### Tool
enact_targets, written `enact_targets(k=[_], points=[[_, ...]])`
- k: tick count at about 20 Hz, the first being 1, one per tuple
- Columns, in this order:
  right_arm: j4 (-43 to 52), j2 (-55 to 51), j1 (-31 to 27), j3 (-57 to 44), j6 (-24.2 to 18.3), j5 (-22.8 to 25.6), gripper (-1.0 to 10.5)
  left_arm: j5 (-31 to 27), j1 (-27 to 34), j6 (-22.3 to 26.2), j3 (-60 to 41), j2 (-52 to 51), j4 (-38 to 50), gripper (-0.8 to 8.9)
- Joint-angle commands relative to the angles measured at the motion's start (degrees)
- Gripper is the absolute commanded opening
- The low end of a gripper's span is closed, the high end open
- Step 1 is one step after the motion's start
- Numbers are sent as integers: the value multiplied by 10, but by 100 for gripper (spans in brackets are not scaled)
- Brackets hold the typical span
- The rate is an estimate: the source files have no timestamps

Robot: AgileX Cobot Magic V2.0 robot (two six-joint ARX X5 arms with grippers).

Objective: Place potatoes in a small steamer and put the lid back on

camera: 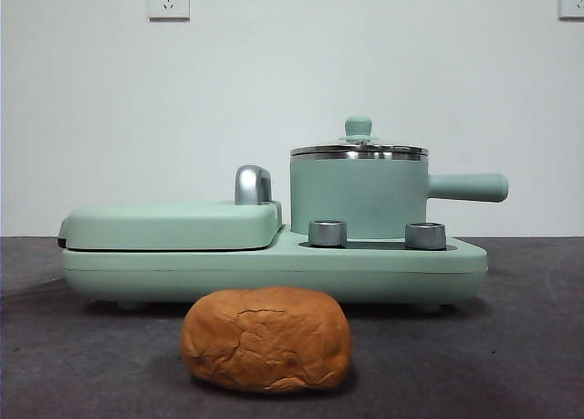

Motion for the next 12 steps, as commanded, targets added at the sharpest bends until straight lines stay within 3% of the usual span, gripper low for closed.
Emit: enact_targets(k=[1, 6, 12], points=[[-20, 56, 0, 30, -88, -28, 14, 25, -12, 63, 29, 37, 5, 14], [-25, 126, 13, 51, -162, -38, 14, 29, -44, 156, 60, 81, -9, 14], [-25, 174, 63, 64, -264, -35, 14, 29, -81, 329, 77, 110, -28, 14]])
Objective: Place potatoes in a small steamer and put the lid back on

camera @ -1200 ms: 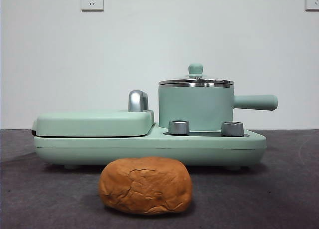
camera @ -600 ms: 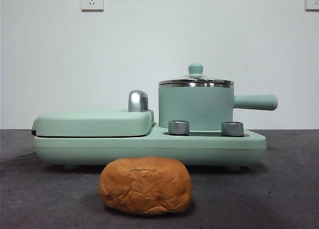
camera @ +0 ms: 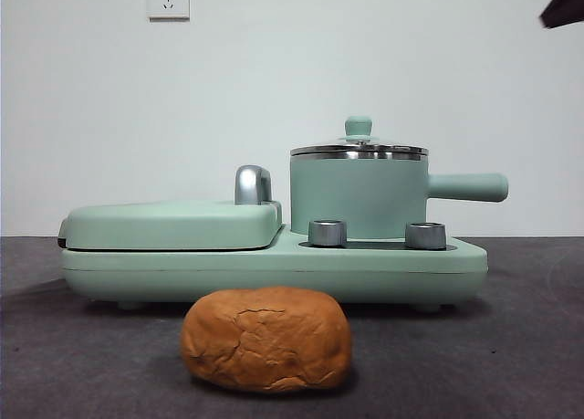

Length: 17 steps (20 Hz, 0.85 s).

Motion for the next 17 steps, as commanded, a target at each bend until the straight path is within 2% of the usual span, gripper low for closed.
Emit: enact_targets(k=[1, 3, 5, 7, 11, 15, 17], points=[[5, 12, 26, 16, -87, 8, 14, 3, -14, 134, 10, 10, -1, 14], [0, 16, 42, 16, -119, 26, 14, 3, -23, 158, 10, 12, -2, 14], [-9, 16, 55, 16, -153, 36, 17, 3, -27, 160, 10, 12, 0, 19], [-12, 16, 61, 16, -166, 36, 80, 3, -28, 150, 10, 12, 1, 62], [-12, 16, 65, 16, -166, 38, 244, 3, -31, 95, 10, 12, 1, 164], [-12, 16, 65, 16, -164, 38, 250, 6, -42, 86, 10, 12, 0, 165], [-12, 16, 65, 16, -162, 38, 250, 10, -49, 87, 10, 12, -1, 198]])
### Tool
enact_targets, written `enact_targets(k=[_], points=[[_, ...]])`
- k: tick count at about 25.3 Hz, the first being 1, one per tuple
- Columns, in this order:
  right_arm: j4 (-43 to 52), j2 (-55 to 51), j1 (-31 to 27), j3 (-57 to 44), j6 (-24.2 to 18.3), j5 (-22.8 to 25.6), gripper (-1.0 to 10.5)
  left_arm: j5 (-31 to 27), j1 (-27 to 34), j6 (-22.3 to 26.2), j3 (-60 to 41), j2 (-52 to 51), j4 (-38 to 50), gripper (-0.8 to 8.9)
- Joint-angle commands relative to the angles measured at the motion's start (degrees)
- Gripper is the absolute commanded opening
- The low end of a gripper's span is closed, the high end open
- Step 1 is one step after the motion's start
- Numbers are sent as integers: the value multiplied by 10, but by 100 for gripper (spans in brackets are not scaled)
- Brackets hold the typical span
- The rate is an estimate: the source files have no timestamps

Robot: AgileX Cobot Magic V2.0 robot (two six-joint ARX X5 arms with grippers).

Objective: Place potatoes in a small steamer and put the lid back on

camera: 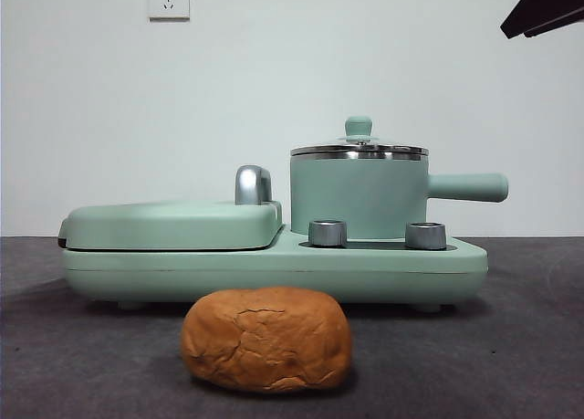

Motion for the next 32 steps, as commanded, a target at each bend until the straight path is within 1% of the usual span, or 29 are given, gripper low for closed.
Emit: enact_targets(k=[1, 2, 6, 9, 13, 16, 23, 29, 32], points=[[4, 3, 3, 10, -2, 0, 250, 7, -9, -10, 10, 3, 5, 235], [4, 3, 3, 10, -2, 0, 250, 7, -12, -10, 10, 3, 4, 278], [5, 3, 8, 10, 5, 0, 249, 7, -24, -10, 10, 7, 0, 279], [16, 3, 14, 10, 44, 4, 249, 6, -30, -10, 10, 16, 2, 278], [25, 3, 14, 10, 77, 5, 249, 6, -42, -11, 10, 47, 36, 276], [25, 3, 14, 10, 92, 5, 249, -2, -59, -20, 10, 84, 81, 276], [28, 2, 14, 11, 117, 5, 249, -56, -113, -71, 10, 191, 221, 276], [30, 2, 14, 11, 118, 5, 249, -76, -147, -112, 15, 275, 328, 276], [30, 2, 14, 11, 118, 5, 249, -82, -160, -116, 34, 316, 348, 276]])
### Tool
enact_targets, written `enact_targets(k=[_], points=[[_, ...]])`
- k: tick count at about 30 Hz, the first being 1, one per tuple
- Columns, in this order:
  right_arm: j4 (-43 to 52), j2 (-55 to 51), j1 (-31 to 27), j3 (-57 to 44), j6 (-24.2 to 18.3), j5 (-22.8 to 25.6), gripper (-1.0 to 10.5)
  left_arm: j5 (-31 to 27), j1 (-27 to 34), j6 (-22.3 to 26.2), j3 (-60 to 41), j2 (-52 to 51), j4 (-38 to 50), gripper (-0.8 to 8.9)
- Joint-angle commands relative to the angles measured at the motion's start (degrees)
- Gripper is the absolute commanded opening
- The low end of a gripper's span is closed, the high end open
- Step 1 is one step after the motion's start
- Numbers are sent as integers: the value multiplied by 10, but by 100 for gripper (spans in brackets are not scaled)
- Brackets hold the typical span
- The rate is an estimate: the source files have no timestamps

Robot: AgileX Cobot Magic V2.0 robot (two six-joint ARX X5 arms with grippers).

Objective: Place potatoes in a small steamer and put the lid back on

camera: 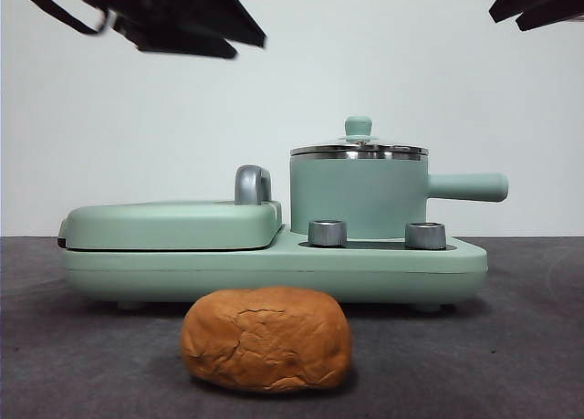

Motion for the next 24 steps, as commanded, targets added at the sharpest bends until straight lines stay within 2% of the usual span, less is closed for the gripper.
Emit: enact_targets(k=[1, 16, 24], points=[[6, 2, 3, 11, 10, 1, 249, -2, -13, -14, 36, 41, 15, 276], [6, 2, 3, 11, 10, 1, 249, -14, -47, -14, 248, 258, 24, 276], [6, 2, 3, 11, 10, 1, 249, -14, -58, -14, 317, 326, 22, 276]])
